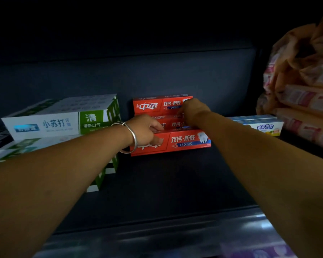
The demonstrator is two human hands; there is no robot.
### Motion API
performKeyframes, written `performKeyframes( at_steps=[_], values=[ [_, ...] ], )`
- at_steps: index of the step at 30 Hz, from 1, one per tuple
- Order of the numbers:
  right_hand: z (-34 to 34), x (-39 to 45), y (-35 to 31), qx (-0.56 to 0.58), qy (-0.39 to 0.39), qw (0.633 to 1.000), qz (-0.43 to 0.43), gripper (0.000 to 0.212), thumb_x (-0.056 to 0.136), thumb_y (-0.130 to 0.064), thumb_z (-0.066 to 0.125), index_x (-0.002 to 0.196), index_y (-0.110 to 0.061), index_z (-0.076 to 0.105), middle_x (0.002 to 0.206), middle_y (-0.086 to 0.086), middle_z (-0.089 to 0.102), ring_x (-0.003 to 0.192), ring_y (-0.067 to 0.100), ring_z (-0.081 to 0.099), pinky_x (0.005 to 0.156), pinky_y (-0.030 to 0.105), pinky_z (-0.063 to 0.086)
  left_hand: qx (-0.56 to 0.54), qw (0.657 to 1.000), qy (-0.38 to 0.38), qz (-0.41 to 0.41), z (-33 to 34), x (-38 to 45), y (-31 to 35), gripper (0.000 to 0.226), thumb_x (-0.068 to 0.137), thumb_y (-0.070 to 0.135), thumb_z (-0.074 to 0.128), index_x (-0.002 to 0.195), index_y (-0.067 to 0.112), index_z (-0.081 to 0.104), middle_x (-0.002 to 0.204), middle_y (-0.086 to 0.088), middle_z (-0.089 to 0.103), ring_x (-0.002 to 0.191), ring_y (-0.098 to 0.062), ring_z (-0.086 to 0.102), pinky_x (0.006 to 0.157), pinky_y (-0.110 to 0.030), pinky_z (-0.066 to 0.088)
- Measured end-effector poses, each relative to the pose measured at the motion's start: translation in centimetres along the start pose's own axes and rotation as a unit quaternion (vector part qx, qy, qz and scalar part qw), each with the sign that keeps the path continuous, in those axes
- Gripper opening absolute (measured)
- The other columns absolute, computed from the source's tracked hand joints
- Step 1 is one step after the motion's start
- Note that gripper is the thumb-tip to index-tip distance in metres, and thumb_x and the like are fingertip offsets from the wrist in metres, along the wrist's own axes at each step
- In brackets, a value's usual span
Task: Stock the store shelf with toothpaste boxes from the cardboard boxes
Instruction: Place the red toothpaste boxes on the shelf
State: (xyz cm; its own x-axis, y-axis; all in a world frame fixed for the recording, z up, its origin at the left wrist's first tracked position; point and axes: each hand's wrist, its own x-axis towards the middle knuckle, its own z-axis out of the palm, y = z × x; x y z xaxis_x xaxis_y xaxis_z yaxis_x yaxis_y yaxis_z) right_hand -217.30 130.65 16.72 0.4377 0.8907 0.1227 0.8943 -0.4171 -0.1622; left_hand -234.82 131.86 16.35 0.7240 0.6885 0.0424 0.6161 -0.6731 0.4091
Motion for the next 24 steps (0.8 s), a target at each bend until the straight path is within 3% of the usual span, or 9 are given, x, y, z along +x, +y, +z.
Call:
performKeyframes(
  at_steps=[5, 17, 24],
  values=[
    [0.2, 0.4, -0.6, 0.002, 0.04, 0.999, -0.013, 0.038, 0.096, -0.016, 0.051, 0.134, -0.008, 0.047, 0.133, 0.012, 0.052, 0.12, 0.028, 0.053, 0.102, 0.04, 0.044, -0.003, 1.0, 0.001, -0.004, -0.2, 0.6, -0.6, 0.054, 0.081, 0.014, 0.07, 0.132, 0.012, 0.052, 0.134, -0.005, 0.054, 0.122, -0.017, 0.051, 0.095, -0.02, 0.038],
    [0.2, 0.3, -1.7, -0.059, 0.073, 0.994, -0.056, 0.035, 0.098, -0.016, 0.046, 0.131, -0.006, 0.049, 0.131, 0.015, 0.053, 0.117, 0.03, 0.055, 0.099, 0.039, 0.044, -0.011, 1.0, 0.01, -0.002, -0.2, 1.5, -1.2, 0.054, 0.08, 0.013, 0.071, 0.131, 0.014, 0.053, 0.133, -0.005, 0.055, 0.121, -0.017, 0.052, 0.1, -0.025, 0.04],
    [0.1, 0.5, -1.7, -0.03, 0.091, 0.995, -0.028, 0.035, 0.096, -0.012, 0.048, 0.129, -0.004, 0.049, 0.13, 0.015, 0.053, 0.117, 0.029, 0.054, 0.096, 0.039, 0.045, -0.021, 1.0, 0.019, -0.006, -0.2, 2.3, -1.9, 0.054, 0.079, 0.01, 0.072, 0.129, 0.014, 0.055, 0.131, -0.005, 0.056, 0.12, -0.018, 0.053, 0.102, -0.028, 0.042]
  ],
)
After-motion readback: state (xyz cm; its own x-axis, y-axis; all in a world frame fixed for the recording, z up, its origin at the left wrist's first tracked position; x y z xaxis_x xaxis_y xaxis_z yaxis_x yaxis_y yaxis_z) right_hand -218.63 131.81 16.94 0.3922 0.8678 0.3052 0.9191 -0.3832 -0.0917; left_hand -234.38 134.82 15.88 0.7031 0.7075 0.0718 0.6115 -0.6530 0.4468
